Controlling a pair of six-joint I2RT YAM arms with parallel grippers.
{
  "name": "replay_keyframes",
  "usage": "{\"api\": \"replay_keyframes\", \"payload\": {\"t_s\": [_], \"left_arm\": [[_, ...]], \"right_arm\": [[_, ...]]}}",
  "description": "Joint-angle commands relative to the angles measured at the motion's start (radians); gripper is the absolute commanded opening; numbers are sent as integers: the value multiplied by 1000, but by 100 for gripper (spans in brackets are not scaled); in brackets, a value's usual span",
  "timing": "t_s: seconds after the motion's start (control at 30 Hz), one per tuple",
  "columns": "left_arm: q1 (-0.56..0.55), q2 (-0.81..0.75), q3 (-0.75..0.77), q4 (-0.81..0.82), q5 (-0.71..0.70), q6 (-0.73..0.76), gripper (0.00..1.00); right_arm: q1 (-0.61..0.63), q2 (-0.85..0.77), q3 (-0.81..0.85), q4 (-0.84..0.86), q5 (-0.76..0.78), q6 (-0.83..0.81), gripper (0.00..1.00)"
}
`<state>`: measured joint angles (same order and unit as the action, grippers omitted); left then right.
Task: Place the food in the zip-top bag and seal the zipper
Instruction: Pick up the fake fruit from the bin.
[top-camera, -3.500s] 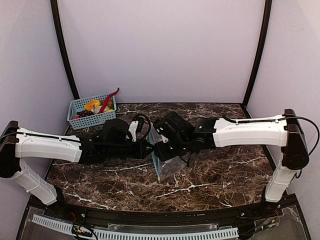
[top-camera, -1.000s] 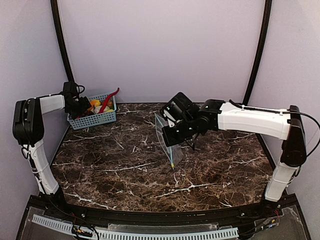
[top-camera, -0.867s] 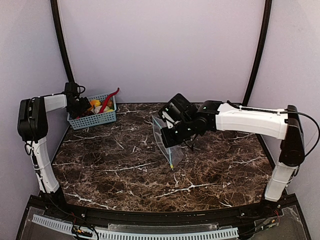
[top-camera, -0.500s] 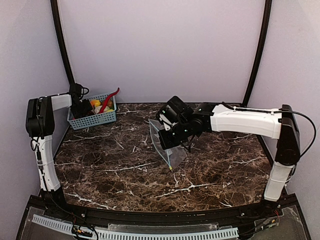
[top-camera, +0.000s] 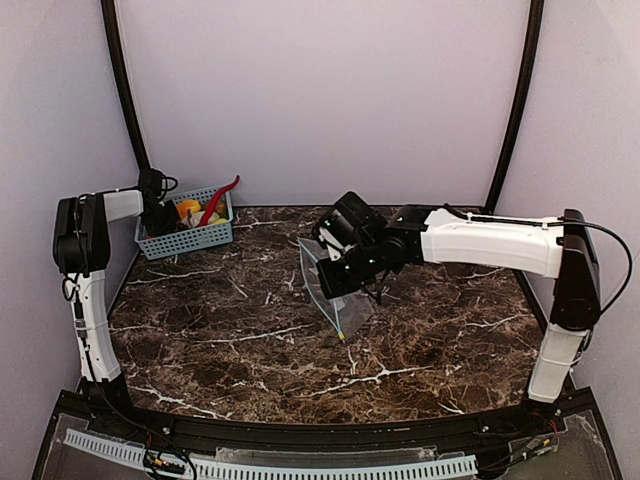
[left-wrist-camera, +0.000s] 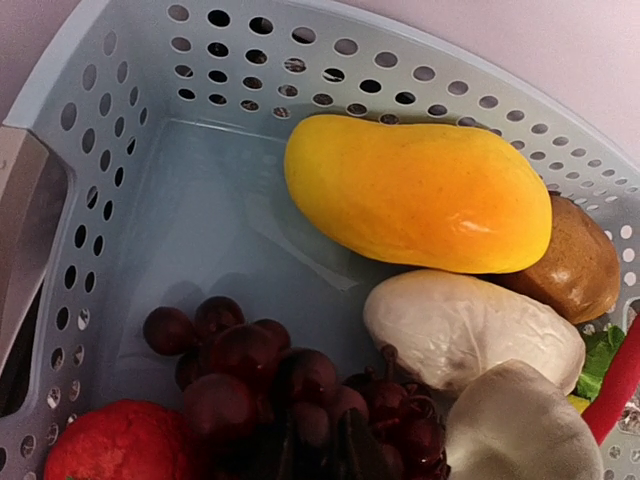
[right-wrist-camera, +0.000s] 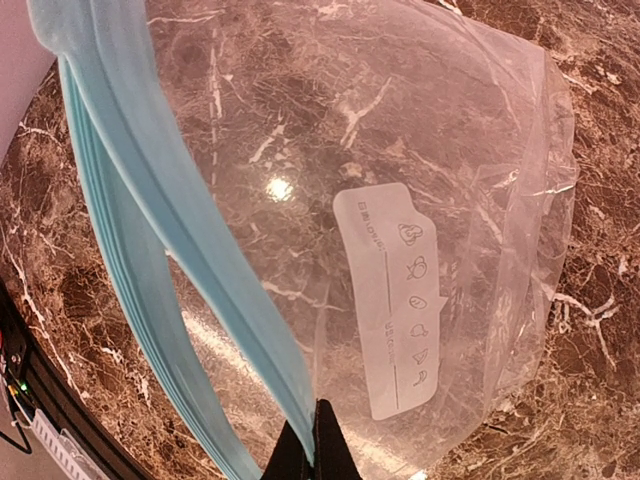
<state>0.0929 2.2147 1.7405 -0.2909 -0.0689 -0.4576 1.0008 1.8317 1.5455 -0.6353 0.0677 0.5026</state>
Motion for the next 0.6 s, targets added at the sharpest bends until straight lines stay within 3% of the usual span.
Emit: {"api": "replay_keyframes", "payload": {"t_s": [0.0, 0.1, 0.57], "left_arm": [[-4, -9, 19, -59, 64, -4, 9], [-5, -48, 12, -45, 81, -10, 1], [-4, -483, -322, 319, 102, -52, 1]], "right_arm": [[-7, -24, 8, 19, 14, 5, 0], [-7, -31, 8, 18, 18, 6, 0], [-22, -79, -11, 11, 47, -10, 0]]}}
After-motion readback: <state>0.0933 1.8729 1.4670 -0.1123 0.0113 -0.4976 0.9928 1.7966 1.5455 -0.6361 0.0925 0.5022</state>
